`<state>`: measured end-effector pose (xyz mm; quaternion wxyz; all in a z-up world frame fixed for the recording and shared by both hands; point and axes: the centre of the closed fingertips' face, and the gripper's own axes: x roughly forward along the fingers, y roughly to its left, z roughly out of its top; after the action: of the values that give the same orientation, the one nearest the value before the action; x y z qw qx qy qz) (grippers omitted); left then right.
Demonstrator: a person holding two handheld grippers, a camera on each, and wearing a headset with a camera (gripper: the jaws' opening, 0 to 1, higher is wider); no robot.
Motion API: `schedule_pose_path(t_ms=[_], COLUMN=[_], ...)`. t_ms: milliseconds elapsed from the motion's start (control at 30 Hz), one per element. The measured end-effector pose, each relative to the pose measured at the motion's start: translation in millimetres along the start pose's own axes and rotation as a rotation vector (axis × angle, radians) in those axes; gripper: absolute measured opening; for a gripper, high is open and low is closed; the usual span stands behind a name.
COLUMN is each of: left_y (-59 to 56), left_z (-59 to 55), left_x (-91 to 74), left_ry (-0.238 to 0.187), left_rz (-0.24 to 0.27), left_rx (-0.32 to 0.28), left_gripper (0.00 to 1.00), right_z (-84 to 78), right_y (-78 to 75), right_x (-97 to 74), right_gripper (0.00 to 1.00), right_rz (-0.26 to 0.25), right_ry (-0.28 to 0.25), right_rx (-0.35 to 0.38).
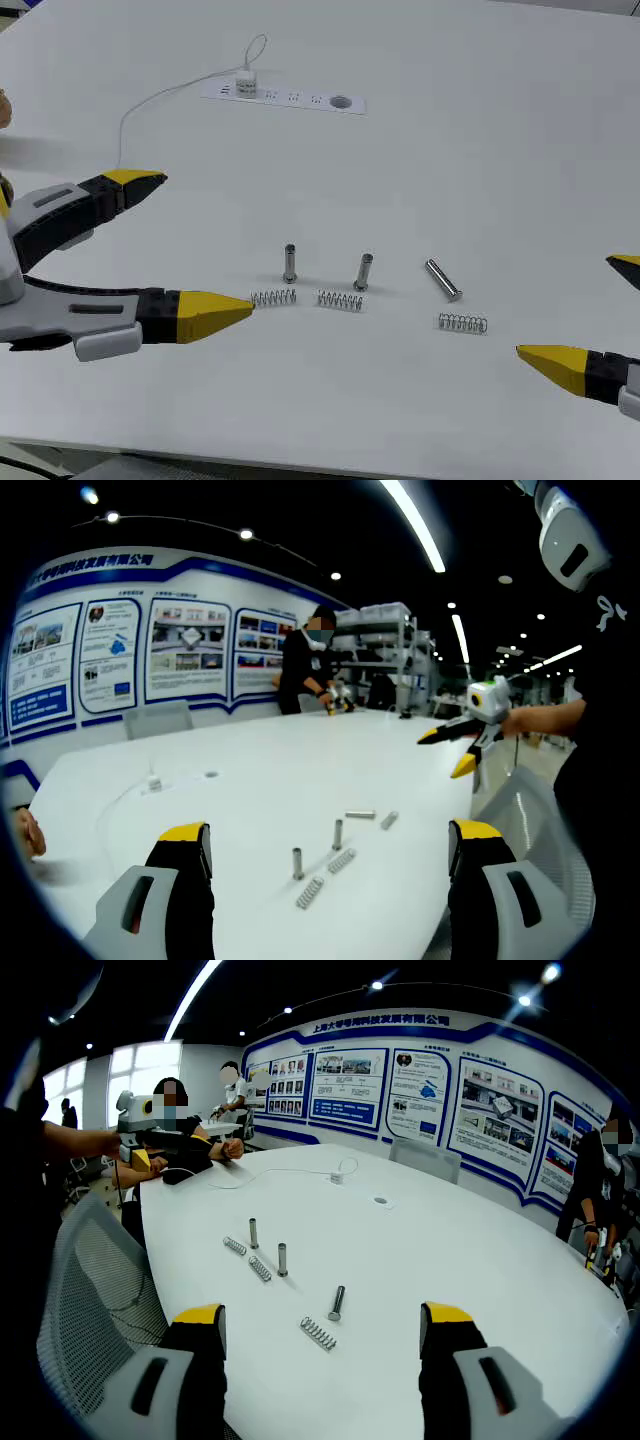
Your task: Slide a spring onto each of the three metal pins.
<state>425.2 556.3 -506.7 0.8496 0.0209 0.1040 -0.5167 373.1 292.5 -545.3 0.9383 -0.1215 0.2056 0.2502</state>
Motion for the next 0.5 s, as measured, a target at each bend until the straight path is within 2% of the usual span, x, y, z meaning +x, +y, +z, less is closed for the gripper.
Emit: schedule_pose_path(t_ms=[100, 300, 500], left_y=[-1.3, -0.1, -3.9], left_z=[-1.1, -0.3, -2.5], left_x=[-2.1, -7.8, -8.4], left_ry=[0.011, 0.007, 0.012], left_rz=[0.002, 0.018, 0.016], left_rx=[0.009, -0.002, 0.0], left_gripper=[1.0, 1.0, 1.0], right_z=[-0.5, -2.0, -1.9], right_y=[1.6, 3.9, 7.8], right_x=[-0.8, -1.7, -1.2], right_gripper=[0.8, 0.8, 0.8], right_rz=[0.003, 0.008, 0.018], right_ry=[-0.001, 0.002, 0.002], right_rx=[0.001, 0.003, 0.002])
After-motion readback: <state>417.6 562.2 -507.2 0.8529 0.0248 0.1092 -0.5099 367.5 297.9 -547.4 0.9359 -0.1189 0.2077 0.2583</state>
